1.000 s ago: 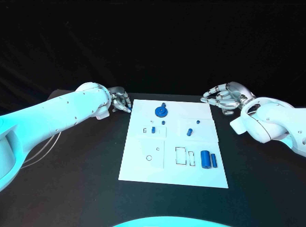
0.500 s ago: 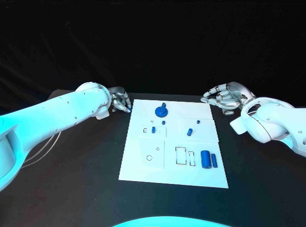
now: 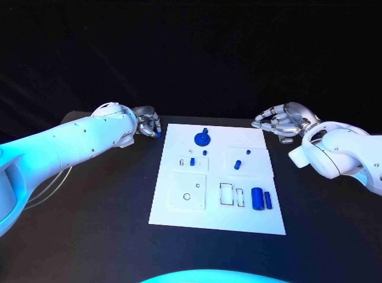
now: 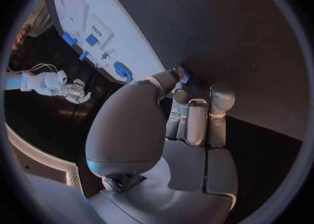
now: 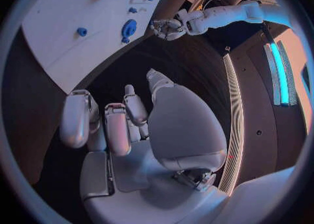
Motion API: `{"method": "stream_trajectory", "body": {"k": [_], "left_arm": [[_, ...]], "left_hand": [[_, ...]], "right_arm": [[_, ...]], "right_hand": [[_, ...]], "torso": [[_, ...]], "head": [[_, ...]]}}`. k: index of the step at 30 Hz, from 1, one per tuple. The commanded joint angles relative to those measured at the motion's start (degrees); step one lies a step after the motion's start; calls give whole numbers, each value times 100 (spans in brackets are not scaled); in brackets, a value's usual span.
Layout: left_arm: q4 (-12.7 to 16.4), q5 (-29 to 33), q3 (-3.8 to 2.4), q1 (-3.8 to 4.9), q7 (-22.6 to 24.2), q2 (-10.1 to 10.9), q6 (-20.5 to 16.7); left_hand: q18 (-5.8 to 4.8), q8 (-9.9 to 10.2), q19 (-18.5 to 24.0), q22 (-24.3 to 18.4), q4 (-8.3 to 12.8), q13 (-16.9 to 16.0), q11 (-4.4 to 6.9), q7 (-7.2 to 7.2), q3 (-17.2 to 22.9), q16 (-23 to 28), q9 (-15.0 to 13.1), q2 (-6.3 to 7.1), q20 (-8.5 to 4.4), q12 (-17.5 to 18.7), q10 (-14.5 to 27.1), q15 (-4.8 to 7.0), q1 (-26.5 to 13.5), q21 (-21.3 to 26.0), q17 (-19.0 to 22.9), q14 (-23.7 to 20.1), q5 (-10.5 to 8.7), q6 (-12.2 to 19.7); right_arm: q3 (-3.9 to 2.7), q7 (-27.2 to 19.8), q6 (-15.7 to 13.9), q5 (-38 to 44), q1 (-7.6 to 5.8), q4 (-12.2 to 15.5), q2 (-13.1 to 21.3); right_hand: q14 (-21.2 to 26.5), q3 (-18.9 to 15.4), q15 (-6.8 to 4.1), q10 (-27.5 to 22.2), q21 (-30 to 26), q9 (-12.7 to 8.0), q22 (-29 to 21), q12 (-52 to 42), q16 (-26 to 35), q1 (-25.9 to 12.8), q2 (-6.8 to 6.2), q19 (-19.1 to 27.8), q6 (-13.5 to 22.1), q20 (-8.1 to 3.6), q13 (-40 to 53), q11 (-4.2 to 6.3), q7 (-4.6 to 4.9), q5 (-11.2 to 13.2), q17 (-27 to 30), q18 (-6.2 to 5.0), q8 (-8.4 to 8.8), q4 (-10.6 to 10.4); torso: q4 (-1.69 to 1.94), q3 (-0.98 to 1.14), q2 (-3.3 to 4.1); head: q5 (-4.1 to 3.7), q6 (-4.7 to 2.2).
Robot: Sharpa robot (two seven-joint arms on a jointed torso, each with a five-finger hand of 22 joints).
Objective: Assemble the parts on the task board
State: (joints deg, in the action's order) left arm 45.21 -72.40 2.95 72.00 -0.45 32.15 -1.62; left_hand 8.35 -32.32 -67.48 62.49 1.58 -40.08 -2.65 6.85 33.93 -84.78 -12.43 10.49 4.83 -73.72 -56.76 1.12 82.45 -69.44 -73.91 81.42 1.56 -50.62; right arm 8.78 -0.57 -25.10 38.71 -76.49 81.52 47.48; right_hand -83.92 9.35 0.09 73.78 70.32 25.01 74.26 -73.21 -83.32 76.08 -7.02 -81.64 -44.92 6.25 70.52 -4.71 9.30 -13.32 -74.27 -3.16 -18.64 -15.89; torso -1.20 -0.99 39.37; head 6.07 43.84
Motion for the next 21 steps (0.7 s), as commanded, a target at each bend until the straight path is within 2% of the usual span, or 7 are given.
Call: {"method": "stream_trajectory", "body": {"k": [1,7,11,17,21], "left_arm": [[55,-55,7,-3,105,13,-142],[161,-70,23,-10,275,76,-354],[298,-5,24,-29,323,155,-337],[520,85,15,-73,346,292,-299],[602,153,2,-95,362,368,-480]], "left_hand": [[-159,-178,-279,137,58,-141,46,-4,192,-147,-115,0,-7,-91,-131,1,31,-137,-194,132,129,-108],[-190,-267,-381,283,127,-316,68,-28,251,-172,-180,27,-24,-155,-288,20,-19,-260,-275,188,129,-180],[-206,-347,-433,360,165,-507,94,-51,290,-190,-242,35,-40,-227,-443,42,-71,-325,-334,230,129,-244],[-207,-378,-436,369,166,-575,102,-58,303,-192,-272,38,-48,-250,-493,51,-123,-335,-342,238,129,-262],[-210,-405,-450,391,181,-728,117,-71,363,-199,-302,0,-59,-295,-597,62,-135,-354,-373,257,132,-283]], "right_arm": [[-1,-8,7,7,3,13,5],[-1,-8,6,7,3,19,9],[-1,-9,5,7,3,21,15],[-1,-9,6,7,3,26,25],[-1,-8,6,7,3,26,28]], "right_hand": [[-321,95,-14,-27,-122,50,521,18,42,-203,-32,24,38,-37,-12,36,-11,-90,-444,-128,-107,-51],[-322,97,-15,-33,-126,49,520,24,40,-210,-27,25,37,-37,-19,36,-12,-90,-447,-129,-110,-55],[-322,97,-15,-33,-126,49,520,24,40,-210,-27,25,37,-37,-19,36,-12,-90,-447,-129,-110,-55],[-322,97,-15,-33,-126,49,520,24,40,-210,-27,25,37,-37,-19,36,-12,-90,-447,-129,-110,-55],[-322,97,-15,-33,-126,49,520,24,40,-210,-27,25,37,-37,-19,36,-12,-90,-447,-129,-110,-55]], "torso": [[-2,-2,-2],[-4,0,-1],[-8,1,-3],[-1,0,-1],[-3,-5,-3]], "head": [[12,-3],[30,-9],[31,-15],[25,-12],[28,-26]]}}
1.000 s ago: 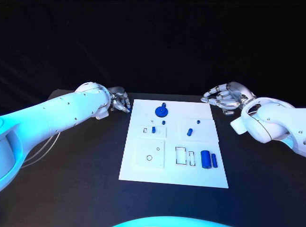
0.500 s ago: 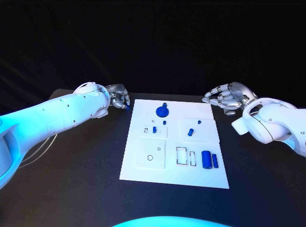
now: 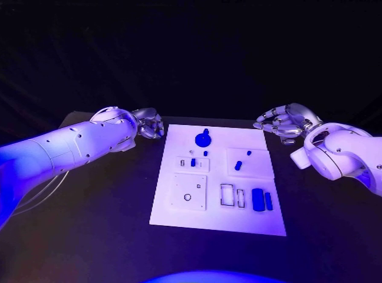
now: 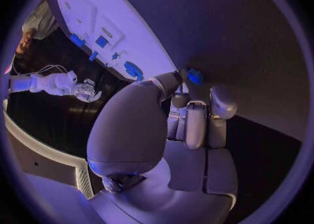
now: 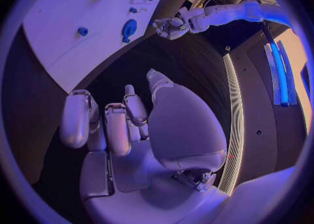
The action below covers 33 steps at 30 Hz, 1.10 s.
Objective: Assemble the parts on the task board
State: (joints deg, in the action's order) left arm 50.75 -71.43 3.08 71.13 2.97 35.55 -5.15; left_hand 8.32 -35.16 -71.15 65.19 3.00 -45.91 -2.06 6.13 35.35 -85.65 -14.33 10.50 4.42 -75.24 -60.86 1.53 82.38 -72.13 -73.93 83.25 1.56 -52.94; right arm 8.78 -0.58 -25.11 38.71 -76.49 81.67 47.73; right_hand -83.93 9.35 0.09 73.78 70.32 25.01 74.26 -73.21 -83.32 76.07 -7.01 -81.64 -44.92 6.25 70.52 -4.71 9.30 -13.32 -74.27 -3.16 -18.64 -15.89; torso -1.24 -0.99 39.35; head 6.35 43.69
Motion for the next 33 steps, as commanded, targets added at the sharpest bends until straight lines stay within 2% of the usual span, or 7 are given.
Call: {"method": "stream_trajectory", "body": {"k": [1,3,8,14,19,23,33], "left_arm": [[55,91,-13,-10,21,42,-192],[64,166,-16,-14,27,66,-289],[129,522,-37,-21,67,156,-494],[194,748,-91,-24,-15,240,-550],[108,695,-110,-23,-313,224,-395],[-56,510,-114,-23,-586,132,-203],[-408,356,-107,-29,-641,-105,-240]], "left_hand": [[-208,-124,-85,126,42,-162,59,1,230,-111,-115,-4,-20,-148,-199,23,-128,-88,-371,75,132,-52],[-203,-82,-69,109,49,-4,46,13,282,-102,-115,-3,-26,-77,-84,21,-165,-78,-343,64,130,30],[-177,462,58,-40,-57,979,-112,178,170,-47,56,194,66,396,604,-111,-509,55,-196,-13,129,793],[-163,809,76,-104,-259,1108,-239,291,-361,-49,194,398,187,445,706,-229,-788,125,-201,-11,126,1257],[-156,852,69,-150,-526,1197,-377,413,-1264,-47,269,239,299,477,849,-344,-642,171,-183,-22,130,1430],[-166,792,-3,-105,-943,1120,-393,439,-2132,-72,333,59,332,423,775,-374,-349,132,-249,19,128,1345],[-181,775,-76,-50,-1229,968,-284,317,-2356,-92,390,-96,262,376,587,-284,-47,81,-329,74,130,1072]], "right_arm": [[-1,-8,7,7,2,11,4],[-1,-8,6,7,2,12,5],[-1,-12,4,7,2,10,7],[-1,-13,4,7,2,5,9],[-1,-11,3,7,2,6,11],[-1,-11,4,7,2,5,11],[-1,-13,12,7,2,-2,-2]], "right_hand": [[-322,97,-15,-32,-126,49,520,24,40,-210,-27,24,37,-37,-18,36,-12,-90,-447,-128,-110,-55],[-322,97,-15,-32,-126,49,520,24,40,-210,-27,24,37,-37,-18,36,-12,-90,-447,-128,-110,-55],[-322,97,-15,-32,-126,49,520,24,40,-210,-27,24,37,-37,-18,36,-12,-90,-447,-128,-110,-55],[-322,97,-15,-32,-126,49,520,24,40,-210,-27,24,37,-37,-18,36,-12,-90,-447,-128,-110,-55],[-322,97,-15,-32,-126,49,520,24,40,-210,-27,24,37,-37,-18,36,-12,-90,-447,-128,-110,-55],[-322,97,-15,-32,-126,49,520,24,40,-210,-27,24,37,-37,-18,36,-12,-90,-447,-128,-110,-55],[-322,97,-15,-32,-126,49,520,24,40,-210,-27,24,37,-37,-18,36,-12,-90,-447,-128,-110,-55]], "torso": [[-2,-4,1],[-4,1,5],[-6,-2,2],[4,-1,0],[2,1,2],[2,-2,4],[-3,-3,6]], "head": [[5,-15],[7,-20],[-8,-32],[-4,-61],[8,-73],[21,-72],[43,-74]]}}
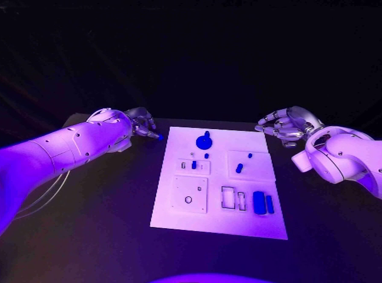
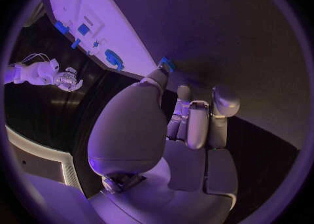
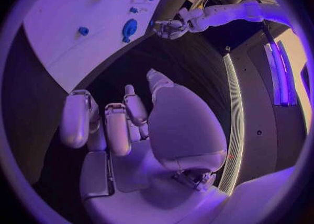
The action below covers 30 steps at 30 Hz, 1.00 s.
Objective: Assemble the parts on the task board
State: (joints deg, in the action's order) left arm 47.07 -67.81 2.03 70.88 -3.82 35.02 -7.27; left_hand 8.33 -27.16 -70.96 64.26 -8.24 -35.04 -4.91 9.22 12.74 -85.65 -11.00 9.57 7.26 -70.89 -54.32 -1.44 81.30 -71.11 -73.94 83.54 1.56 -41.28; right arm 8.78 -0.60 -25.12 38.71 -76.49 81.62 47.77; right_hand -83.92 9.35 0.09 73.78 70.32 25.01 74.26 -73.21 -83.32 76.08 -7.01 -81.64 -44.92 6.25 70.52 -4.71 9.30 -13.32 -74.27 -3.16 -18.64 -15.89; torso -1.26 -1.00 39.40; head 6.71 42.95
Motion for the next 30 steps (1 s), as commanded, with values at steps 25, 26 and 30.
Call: {"method": "stream_trajectory", "body": {"k": [25,26,30], "left_arm": [[-152,12,35,-36,78,-208,110],[-156,2,36,-37,67,-209,106],[-163,-26,37,-41,42,-216,96]], "left_hand": [[-225,42,-238,200,-177,-521,129,-119,205,-128,154,12,-144,-176,-445,135,303,-146,-483,139,130,-588],[-225,42,-238,200,-177,-521,129,-119,205,-128,154,12,-144,-176,-445,135,303,-146,-483,139,130,-588],[-228,40,-249,214,-176,-527,132,-122,224,-130,156,15,-147,-177,-450,138,315,-157,-490,143,131,-612]], "right_arm": [[-1,-10,19,7,6,-21,-29],[-1,-10,19,7,6,-21,-30],[-1,-9,19,7,8,-23,-31]], "right_hand": [[-323,100,-16,-27,-134,45,519,19,42,-226,-23,24,40,-39,-14,37,-13,-89,-448,-129,-123,-55],[-323,100,-16,-27,-134,45,519,19,42,-226,-23,24,40,-39,-14,37,-13,-89,-448,-129,-123,-55],[-323,100,-16,-27,-134,45,519,19,42,-226,-23,24,40,-39,-14,37,-13,-89,-448,-129,-123,-55]], "torso": [[-4,-3,0],[-4,-3,0],[0,-3,-2]], "head": [[16,46],[16,42],[16,45]]}}
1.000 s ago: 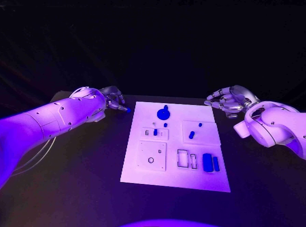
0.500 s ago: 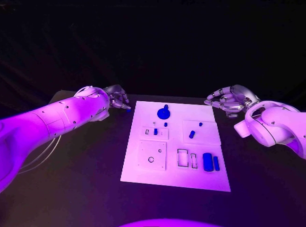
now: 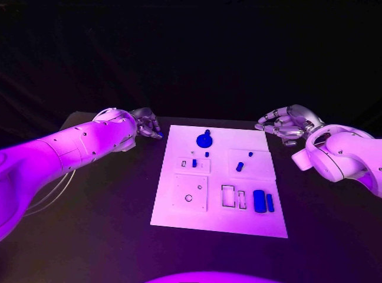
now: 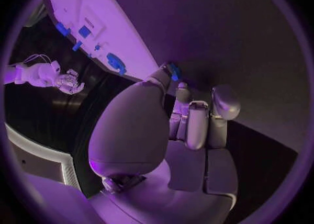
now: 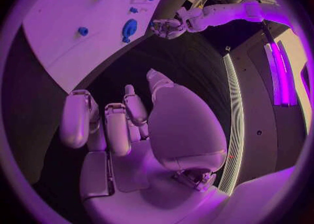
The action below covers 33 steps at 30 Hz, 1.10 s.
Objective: Assemble the parts on the task board
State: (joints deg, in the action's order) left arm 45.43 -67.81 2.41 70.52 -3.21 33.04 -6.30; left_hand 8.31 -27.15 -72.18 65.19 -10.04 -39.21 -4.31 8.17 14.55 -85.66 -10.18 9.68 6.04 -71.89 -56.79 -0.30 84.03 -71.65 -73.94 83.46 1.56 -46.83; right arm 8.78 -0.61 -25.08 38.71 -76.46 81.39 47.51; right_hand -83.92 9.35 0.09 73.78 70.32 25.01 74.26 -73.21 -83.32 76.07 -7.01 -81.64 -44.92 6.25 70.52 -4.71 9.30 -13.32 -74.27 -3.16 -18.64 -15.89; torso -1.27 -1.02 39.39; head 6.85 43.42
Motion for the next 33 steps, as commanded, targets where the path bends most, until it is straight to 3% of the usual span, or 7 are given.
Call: {"method": "stream_trajectory", "body": {"k": [1,13,23,30,33], "left_arm": [[-1,-32,0,-5,-25,-21,2],[16,-108,22,-19,-49,-43,70],[-18,-183,42,-81,-51,-114,17],[-33,-197,49,-126,-11,-134,-86],[-21,-166,48,-132,45,-119,-186]], "left_hand": [[-226,39,-127,121,4,-110,72,-16,42,-129,74,4,-25,-77,-203,24,42,-103,-490,151,131,-58],[-246,-7,-195,205,55,-209,120,-71,279,-152,73,11,-57,-93,-279,64,173,-170,-582,199,131,-305],[-262,-50,-247,275,80,-293,154,-108,432,-173,56,21,-84,-114,-353,94,199,-226,-653,236,131,-432],[-278,-148,-303,349,175,-432,220,-176,756,-193,0,18,-137,-136,-493,154,241,-287,-732,280,132,-650],[-299,-248,-368,437,293,-681,267,-221,1024,-220,-67,-20,-176,-211,-698,199,290,-357,-835,331,131,-829]], "right_arm": [[-1,-8,16,7,5,0,-5],[-1,-7,22,7,9,-4,-10],[-1,-6,25,7,10,-1,-20],[-1,-7,25,7,11,-2,-23],[-1,-8,25,7,11,-1,-23]], "right_hand": [[-323,100,-16,-27,-134,45,519,19,42,-225,-23,24,40,-39,-14,37,-13,-89,-448,-129,-122,-55],[-323,100,-16,-27,-134,45,519,19,42,-225,-23,24,40,-39,-14,37,-13,-89,-448,-129,-122,-55],[-324,107,-17,-24,-132,42,522,16,41,-224,-19,21,43,-40,-12,38,-14,-92,-452,-128,-129,-51],[-324,107,-17,-24,-132,42,522,16,41,-224,-19,21,43,-40,-12,38,-14,-92,-452,-128,-129,-51],[-324,111,-17,-23,-132,41,523,15,42,-223,-16,20,43,-40,-11,39,-14,-93,-450,-128,-132,-50]], "torso": [[2,-1,-1],[-1,3,-2],[-6,3,2],[-4,2,-1],[0,6,-2]], "head": [[1,-2],[8,6],[7,10],[1,14],[2,13]]}}
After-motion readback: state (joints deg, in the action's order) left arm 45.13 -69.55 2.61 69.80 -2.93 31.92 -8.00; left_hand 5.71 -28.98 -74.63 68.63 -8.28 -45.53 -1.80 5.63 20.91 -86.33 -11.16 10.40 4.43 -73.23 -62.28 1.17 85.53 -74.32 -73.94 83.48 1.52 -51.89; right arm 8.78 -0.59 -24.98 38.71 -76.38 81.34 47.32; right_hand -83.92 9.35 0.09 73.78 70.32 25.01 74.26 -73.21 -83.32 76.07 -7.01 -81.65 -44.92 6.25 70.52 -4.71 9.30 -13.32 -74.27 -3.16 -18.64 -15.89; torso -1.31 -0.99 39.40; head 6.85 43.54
